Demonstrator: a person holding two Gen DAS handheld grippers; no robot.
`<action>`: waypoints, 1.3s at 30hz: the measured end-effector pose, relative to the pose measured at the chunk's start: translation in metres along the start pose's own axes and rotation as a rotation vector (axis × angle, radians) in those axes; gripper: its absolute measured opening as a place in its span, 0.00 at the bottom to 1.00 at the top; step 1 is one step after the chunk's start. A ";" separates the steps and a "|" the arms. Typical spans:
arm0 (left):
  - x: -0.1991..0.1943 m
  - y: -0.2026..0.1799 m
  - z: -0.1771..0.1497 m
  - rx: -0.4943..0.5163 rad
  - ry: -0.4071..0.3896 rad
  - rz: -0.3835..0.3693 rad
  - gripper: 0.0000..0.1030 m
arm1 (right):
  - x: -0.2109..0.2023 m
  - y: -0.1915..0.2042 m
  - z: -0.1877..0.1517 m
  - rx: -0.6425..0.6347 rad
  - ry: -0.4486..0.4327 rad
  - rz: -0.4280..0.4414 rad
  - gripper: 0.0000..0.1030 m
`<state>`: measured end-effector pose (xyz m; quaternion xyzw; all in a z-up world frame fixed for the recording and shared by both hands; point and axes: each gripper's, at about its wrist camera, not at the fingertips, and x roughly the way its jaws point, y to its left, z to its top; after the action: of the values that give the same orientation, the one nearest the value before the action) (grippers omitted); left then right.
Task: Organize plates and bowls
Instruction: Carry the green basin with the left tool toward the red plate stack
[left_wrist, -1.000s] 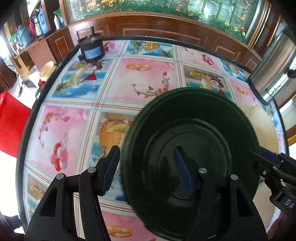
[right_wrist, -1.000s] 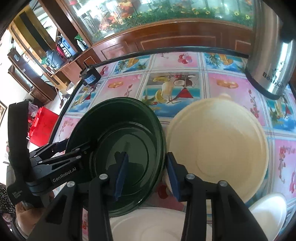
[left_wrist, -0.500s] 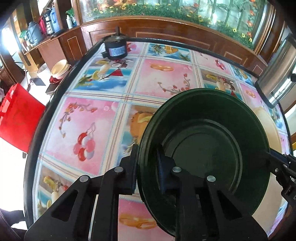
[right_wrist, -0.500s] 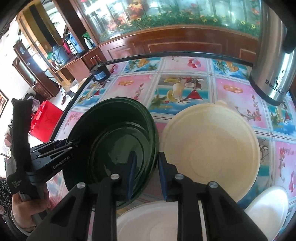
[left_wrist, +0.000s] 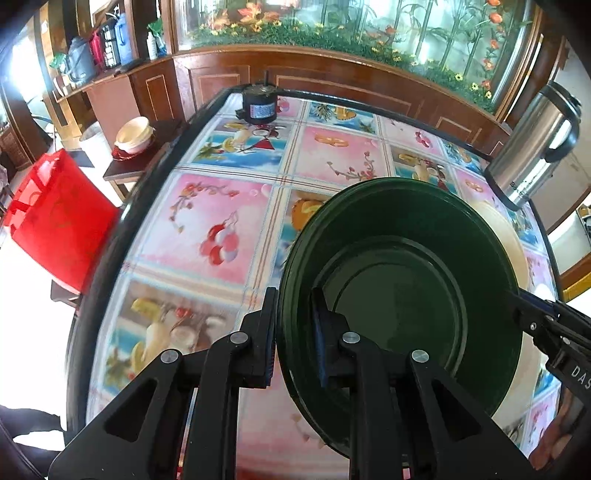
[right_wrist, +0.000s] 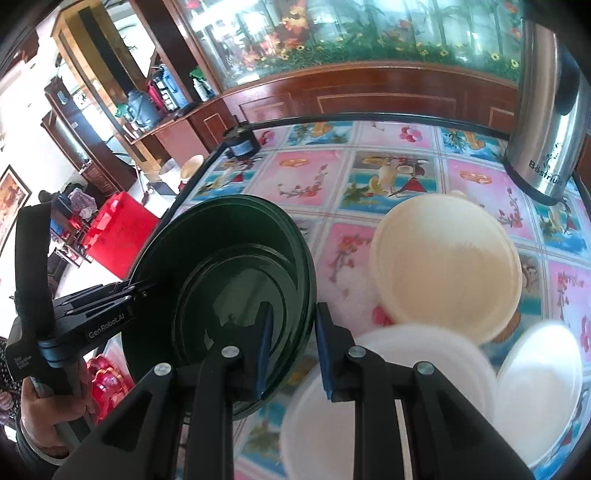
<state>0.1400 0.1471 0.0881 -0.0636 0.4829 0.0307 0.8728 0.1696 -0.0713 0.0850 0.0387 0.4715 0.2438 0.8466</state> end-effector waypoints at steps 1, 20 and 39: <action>-0.005 0.001 -0.004 0.001 -0.006 0.001 0.16 | -0.004 0.003 -0.004 0.001 -0.006 0.008 0.21; -0.100 0.034 -0.086 -0.033 -0.113 -0.030 0.16 | -0.060 0.054 -0.066 -0.049 -0.065 0.067 0.21; -0.140 0.075 -0.133 -0.071 -0.138 -0.028 0.16 | -0.060 0.097 -0.098 -0.109 -0.045 0.117 0.24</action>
<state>-0.0546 0.2033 0.1301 -0.0991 0.4194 0.0399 0.9015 0.0263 -0.0292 0.1063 0.0255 0.4356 0.3171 0.8421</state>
